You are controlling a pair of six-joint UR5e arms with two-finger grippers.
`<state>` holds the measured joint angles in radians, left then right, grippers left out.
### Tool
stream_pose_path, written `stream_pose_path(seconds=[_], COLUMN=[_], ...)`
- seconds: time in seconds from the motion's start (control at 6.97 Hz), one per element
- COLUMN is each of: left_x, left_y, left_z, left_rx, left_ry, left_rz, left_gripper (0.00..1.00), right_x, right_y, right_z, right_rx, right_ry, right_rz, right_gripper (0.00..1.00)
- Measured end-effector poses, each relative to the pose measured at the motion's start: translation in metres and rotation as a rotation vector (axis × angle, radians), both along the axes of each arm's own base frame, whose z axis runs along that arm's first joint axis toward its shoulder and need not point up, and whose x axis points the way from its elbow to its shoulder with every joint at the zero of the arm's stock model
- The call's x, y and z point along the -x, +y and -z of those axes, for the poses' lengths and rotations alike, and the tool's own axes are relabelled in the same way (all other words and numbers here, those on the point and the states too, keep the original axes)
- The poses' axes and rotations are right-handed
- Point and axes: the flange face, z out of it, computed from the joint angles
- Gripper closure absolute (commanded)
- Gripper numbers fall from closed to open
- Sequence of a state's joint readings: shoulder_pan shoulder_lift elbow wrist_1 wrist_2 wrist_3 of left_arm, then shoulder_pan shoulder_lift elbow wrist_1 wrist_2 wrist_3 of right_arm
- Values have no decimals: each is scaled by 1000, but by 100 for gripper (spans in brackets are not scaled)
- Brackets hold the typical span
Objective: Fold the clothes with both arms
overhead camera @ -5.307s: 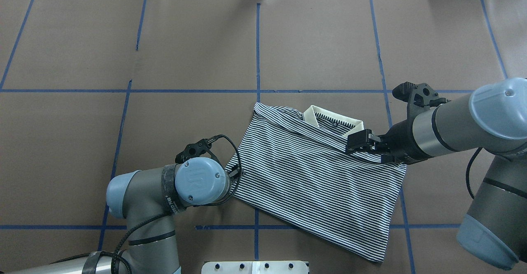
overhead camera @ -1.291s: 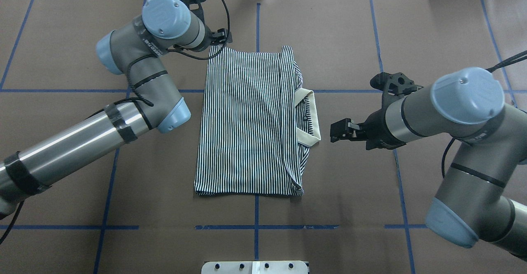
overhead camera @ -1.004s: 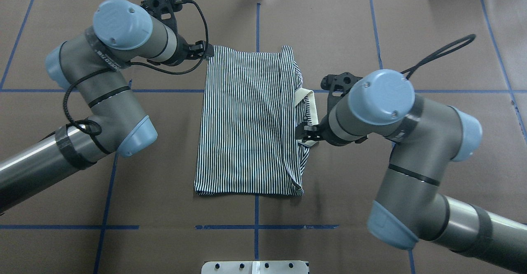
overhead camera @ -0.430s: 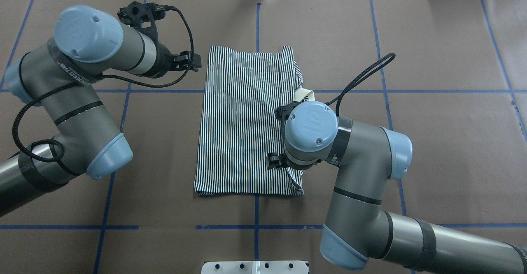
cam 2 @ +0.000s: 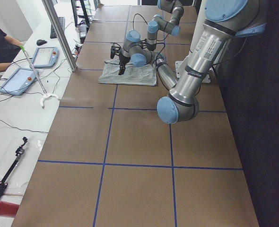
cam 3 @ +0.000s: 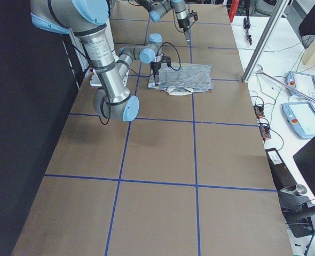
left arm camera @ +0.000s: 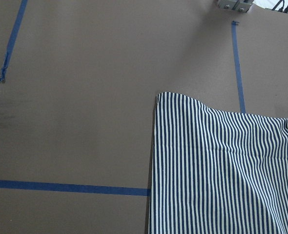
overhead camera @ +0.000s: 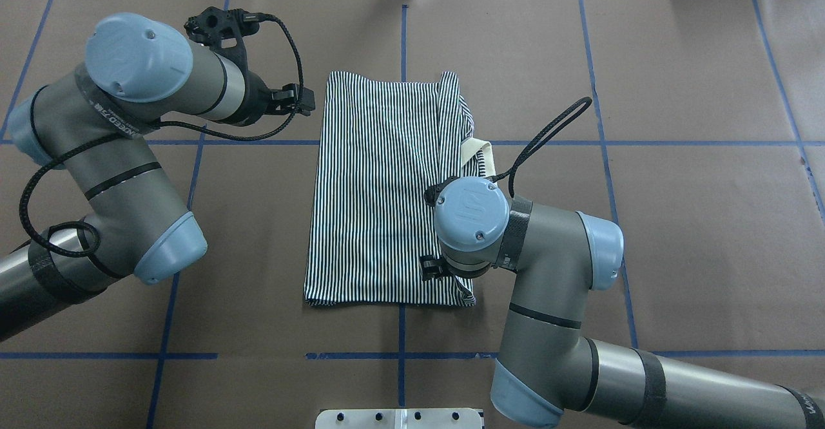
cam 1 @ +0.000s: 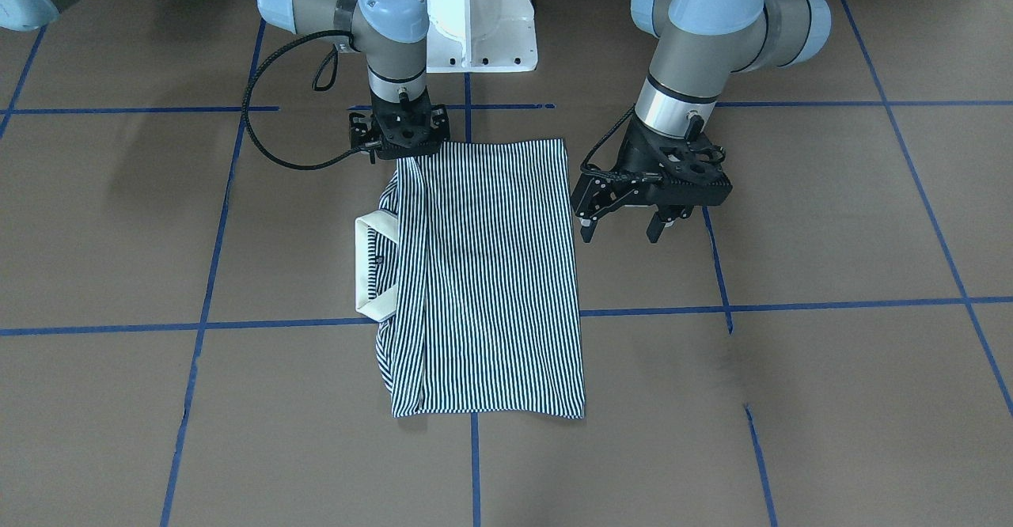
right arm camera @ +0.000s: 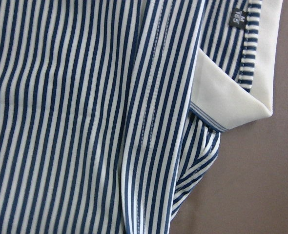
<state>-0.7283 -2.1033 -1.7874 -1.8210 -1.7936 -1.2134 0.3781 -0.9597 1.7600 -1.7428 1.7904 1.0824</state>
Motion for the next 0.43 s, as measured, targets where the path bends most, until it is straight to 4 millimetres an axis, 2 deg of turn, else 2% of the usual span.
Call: stream_pose_path(seconds=[0.43], left_x=[-3], left_y=[-1], left_z=[-3], left_rx=[4], left_ry=[-4], left_rz=[-2], left_gripper=[0], right_x=[5], right_y=[0], right_z=[-12], right_rx=[13], right_ry=[23], right_rz=[6], right_gripper=[0])
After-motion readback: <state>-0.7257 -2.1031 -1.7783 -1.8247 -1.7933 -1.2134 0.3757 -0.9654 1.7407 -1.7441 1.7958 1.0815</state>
